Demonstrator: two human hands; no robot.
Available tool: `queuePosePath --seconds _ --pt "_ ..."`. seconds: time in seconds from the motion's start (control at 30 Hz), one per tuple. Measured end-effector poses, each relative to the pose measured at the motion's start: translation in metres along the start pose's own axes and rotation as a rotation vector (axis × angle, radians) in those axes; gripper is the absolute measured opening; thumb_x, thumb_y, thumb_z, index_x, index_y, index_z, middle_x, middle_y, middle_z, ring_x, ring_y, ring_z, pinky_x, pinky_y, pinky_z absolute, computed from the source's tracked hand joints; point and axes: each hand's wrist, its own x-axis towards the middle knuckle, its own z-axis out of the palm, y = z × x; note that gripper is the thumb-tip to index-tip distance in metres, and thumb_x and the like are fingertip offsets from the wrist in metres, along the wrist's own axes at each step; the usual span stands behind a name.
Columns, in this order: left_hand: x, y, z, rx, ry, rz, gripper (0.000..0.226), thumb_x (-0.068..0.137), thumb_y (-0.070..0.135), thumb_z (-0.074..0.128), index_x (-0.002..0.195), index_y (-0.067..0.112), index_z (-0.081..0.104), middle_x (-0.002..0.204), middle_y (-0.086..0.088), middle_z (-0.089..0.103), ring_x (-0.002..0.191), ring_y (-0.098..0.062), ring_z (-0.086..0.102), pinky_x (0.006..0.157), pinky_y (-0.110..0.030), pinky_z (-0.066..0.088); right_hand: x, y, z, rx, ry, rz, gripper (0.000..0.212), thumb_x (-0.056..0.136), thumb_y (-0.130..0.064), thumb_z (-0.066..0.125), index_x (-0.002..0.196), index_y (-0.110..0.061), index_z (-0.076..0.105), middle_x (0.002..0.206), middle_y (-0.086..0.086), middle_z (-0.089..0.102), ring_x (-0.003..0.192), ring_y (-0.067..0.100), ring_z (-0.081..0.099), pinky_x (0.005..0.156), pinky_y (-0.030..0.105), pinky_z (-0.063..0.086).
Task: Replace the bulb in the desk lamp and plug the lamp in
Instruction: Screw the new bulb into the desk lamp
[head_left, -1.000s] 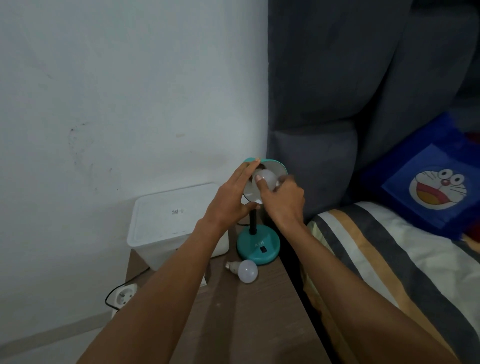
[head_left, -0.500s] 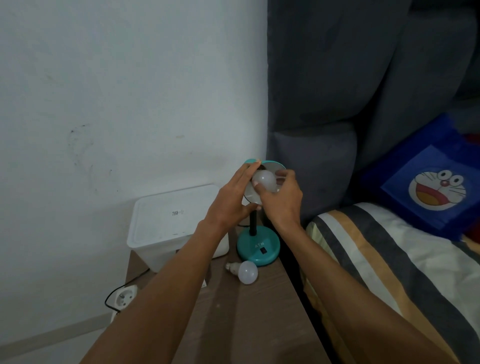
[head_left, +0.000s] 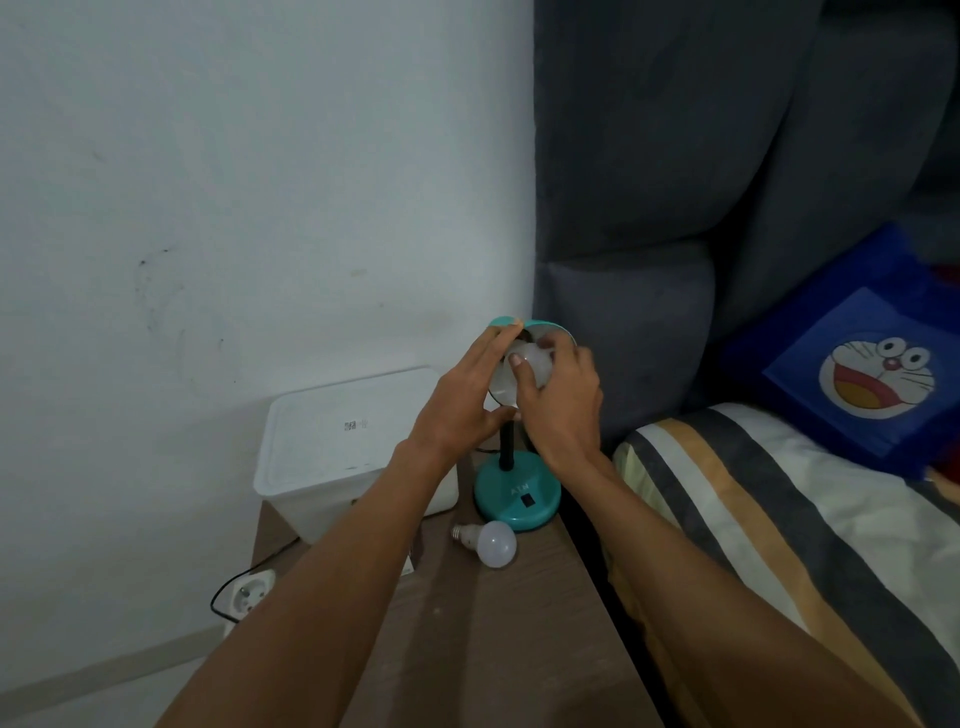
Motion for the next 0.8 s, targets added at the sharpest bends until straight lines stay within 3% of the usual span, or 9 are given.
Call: queuePosePath --seconds 0.1,0.17,0.27,0.4,0.53,0.67,0.8 --pt "-0.001 -0.002 -0.002 0.020 0.005 -0.010 0.101 0.081 0.023 0.088 0.161 0.016 0.028 0.165 -0.004 0.036 0.149 -0.021 0.041 0.118 -0.025 0.039 0.005 -0.005 0.001 0.049 0.014 0.196 0.040 0.100 -0.050 0.050 0.115 -0.013 0.055 0.108 0.011 0.066 0.095 0.024 0.064 0.072 0.031 0.049" --pt "-0.001 -0.004 -0.003 0.029 0.002 -0.013 0.102 0.081 0.026 0.089 0.161 0.017 0.028 0.166 -0.003 0.036 0.151 -0.020 0.039 0.119 -0.026 0.038 0.009 -0.005 -0.001 0.119 0.005 0.305 0.040 0.100 -0.050 0.048 0.110 -0.012 0.055 0.102 0.008 0.065 0.091 0.022 0.064 0.066 0.025 0.043" --pt "-0.001 -0.003 -0.003 0.008 0.003 -0.009 0.100 0.081 0.023 0.088 0.161 0.016 0.029 0.166 -0.002 0.035 0.151 -0.018 0.038 0.120 -0.023 0.036 0.005 -0.003 -0.003 0.141 -0.068 0.281 0.045 0.094 -0.053 0.058 0.119 -0.015 0.051 0.102 0.004 0.060 0.090 0.022 0.063 0.058 0.018 0.041" --pt "0.000 -0.001 -0.002 -0.005 0.005 -0.003 0.095 0.084 0.022 0.086 0.161 0.012 0.030 0.165 -0.005 0.037 0.151 -0.020 0.039 0.121 -0.026 0.036 0.004 0.005 0.002 0.109 -0.104 0.263 0.053 0.087 -0.053 0.067 0.119 -0.013 0.054 0.103 0.005 0.065 0.087 0.020 0.067 0.070 0.029 0.055" --pt "-0.001 -0.001 -0.003 0.012 0.007 -0.004 0.097 0.084 0.025 0.086 0.161 0.016 0.028 0.166 -0.003 0.036 0.151 -0.020 0.039 0.120 -0.026 0.039 0.008 0.003 0.005 0.293 -0.107 0.454 0.058 0.086 -0.065 0.057 0.094 -0.008 0.066 0.088 0.011 0.073 0.064 0.024 0.074 0.058 0.039 0.063" --pt "-0.002 0.000 -0.003 0.001 0.006 -0.002 0.098 0.083 0.023 0.087 0.161 0.015 0.029 0.166 -0.003 0.036 0.151 -0.019 0.039 0.120 -0.026 0.038 0.005 -0.003 -0.004 0.156 -0.122 0.323 0.064 0.083 -0.064 0.064 0.124 -0.017 0.049 0.103 0.004 0.060 0.088 0.024 0.068 0.072 0.035 0.060" --pt "-0.001 0.001 -0.001 0.005 -0.001 -0.007 0.096 0.084 0.021 0.086 0.161 0.016 0.029 0.166 -0.002 0.036 0.150 -0.018 0.040 0.119 -0.020 0.035 0.003 0.000 -0.004 0.078 -0.176 0.285 0.060 0.081 -0.054 0.072 0.121 -0.012 0.056 0.102 0.004 0.066 0.088 0.021 0.066 0.073 0.029 0.053"
